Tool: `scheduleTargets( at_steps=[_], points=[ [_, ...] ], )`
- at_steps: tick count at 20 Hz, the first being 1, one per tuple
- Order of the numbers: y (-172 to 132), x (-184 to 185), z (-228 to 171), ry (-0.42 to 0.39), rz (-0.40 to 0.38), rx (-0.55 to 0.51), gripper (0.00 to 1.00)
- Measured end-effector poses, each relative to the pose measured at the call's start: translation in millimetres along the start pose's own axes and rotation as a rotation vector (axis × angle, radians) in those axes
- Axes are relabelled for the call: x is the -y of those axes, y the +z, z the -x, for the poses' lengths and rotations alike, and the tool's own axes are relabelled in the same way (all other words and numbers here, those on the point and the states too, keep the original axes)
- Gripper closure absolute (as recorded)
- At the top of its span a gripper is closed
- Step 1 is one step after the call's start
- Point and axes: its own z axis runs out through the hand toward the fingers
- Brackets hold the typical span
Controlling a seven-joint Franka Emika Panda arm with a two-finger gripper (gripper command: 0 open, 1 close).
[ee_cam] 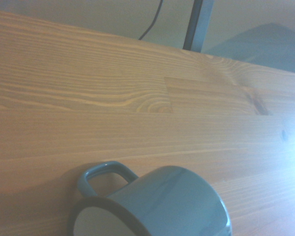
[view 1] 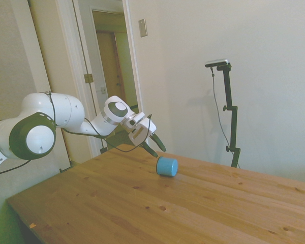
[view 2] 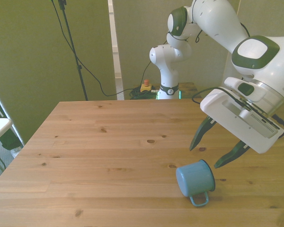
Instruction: Flip the mug upright
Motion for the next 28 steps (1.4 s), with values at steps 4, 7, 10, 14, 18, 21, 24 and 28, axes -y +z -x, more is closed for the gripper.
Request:
scheduleTargets(
  at_steps=[4, 7, 10, 14, 18, 21, 24, 28],
  points=[
    [0.6, 3.7, 7.2, -0.024, 0.015, -0.03, 0.0],
    [7.2, 5.1, 12.8, -0.043, 0.044, -0.05, 0.0],
    [17.2, 8.9, 21.5, -0.061, 0.061, -0.06, 0.0],
    [28.6, 10.7, 25.9, -0.063, 0.086, -0.087, 0.0],
    [31.0, 10.3, 24.7, -0.053, 0.097, -0.114, 1.0],
    [32.9, 10.6, 25.2, -0.044, 0.102, -0.125, 1.0],
    [36.9, 11.8, 28.4, -0.041, 0.107, -0.126, 1.0],
    [40.5, 12.8, 30.9, -0.039, 0.112, -0.129, 1.0]
  ],
)
